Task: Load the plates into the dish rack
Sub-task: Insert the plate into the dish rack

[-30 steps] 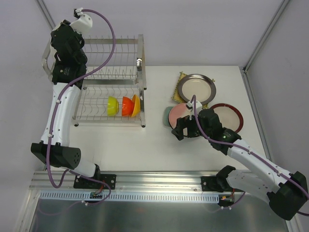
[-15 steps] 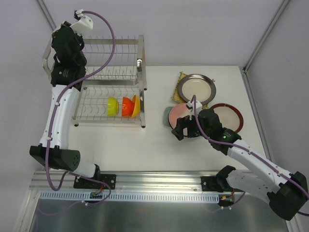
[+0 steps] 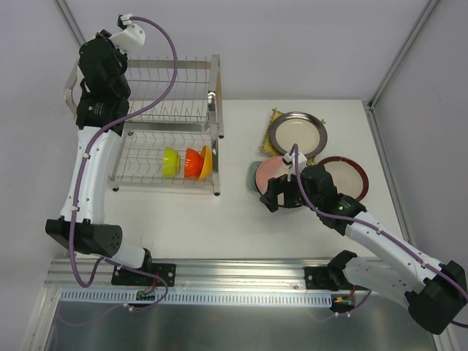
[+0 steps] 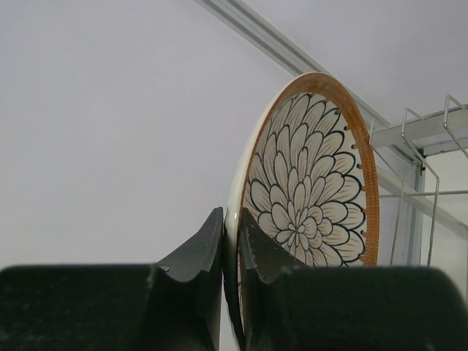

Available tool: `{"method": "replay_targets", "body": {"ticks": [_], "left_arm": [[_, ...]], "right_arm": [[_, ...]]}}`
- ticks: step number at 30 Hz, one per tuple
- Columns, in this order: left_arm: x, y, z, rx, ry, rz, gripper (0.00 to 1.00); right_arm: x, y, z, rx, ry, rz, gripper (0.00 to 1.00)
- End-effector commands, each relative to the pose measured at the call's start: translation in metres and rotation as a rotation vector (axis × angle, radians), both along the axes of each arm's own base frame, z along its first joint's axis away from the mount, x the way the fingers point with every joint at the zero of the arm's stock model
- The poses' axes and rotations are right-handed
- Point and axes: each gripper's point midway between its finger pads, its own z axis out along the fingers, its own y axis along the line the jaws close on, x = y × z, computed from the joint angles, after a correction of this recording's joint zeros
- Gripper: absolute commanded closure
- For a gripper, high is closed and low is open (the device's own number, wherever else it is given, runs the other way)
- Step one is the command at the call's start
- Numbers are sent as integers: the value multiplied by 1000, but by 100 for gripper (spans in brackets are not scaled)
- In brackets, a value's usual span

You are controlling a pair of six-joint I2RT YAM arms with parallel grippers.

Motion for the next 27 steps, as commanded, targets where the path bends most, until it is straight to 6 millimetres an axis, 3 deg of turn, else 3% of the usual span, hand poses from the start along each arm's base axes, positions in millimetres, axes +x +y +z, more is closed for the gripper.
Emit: {"method": "replay_targets", "body": {"ticks": [1,9,27], "left_arm": [[3,-25,32,79,-54,-134,99],[10,-26,31,160,-32,-130,99],[9,-28,29,149,-35,-144,98]], "right_arm": [[3,2,10,18,-54,6,0],[2,2,9,13,-55,10,0],[2,3,7,3,-60,13,1]]}}
